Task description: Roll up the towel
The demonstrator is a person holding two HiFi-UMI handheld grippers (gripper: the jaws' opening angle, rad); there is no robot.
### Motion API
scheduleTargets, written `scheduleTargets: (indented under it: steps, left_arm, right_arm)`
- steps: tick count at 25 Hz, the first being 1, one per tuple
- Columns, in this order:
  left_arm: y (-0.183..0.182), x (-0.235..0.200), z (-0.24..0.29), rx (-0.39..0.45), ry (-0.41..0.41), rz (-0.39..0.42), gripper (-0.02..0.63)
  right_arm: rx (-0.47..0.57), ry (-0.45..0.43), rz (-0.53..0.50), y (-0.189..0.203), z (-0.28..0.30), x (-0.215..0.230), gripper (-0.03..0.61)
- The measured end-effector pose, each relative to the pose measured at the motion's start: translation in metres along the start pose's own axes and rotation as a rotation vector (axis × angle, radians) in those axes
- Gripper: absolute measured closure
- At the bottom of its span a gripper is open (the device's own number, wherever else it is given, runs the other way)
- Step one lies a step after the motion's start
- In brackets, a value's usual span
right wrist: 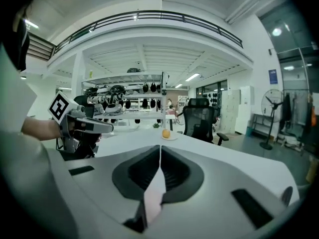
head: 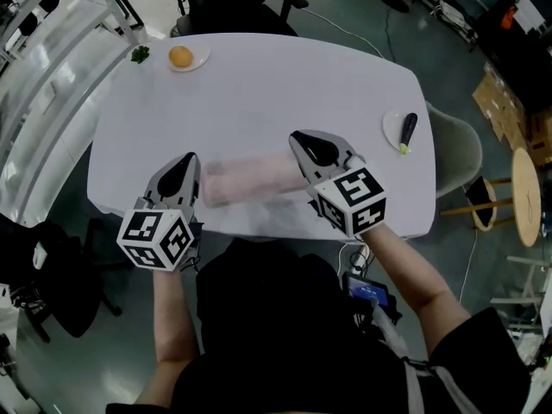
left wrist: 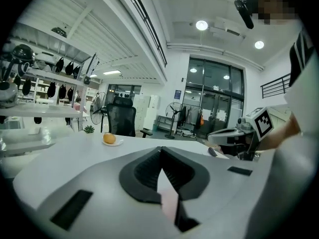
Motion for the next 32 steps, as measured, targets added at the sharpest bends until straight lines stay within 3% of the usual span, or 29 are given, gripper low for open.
scheduleTargets:
  steps: [1, 19, 32]
  left_arm:
    - [0.000, 0.000, -0.001, 0.005, 0.008, 0.010, 0.600]
    - [-0.014, -0.002, 0.002, 0.052, 0.041, 0.089, 0.601]
    - [-0.013, -0.001, 0.004, 0.038, 0.045, 0.112, 0.601]
  right_arm:
    - [-0.003, 0.002, -0.001, 0.000, 0.000, 0.000, 0.569]
    - [0.055, -0.030, -0.003, -0.001, 0.003, 0.008, 0.571]
    - [0.020, -0.039, -0.013, 0.001, 0.007, 0.003, 0.571]
Point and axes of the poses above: the fingertips, and each gripper's own axes: z forward along the fingers, x to its right, y out of its underside, the point moved 10 cm from there along -z, backward along the fingers, and after that the axes turned 12 degrees about -y, right-handed, at the moved point
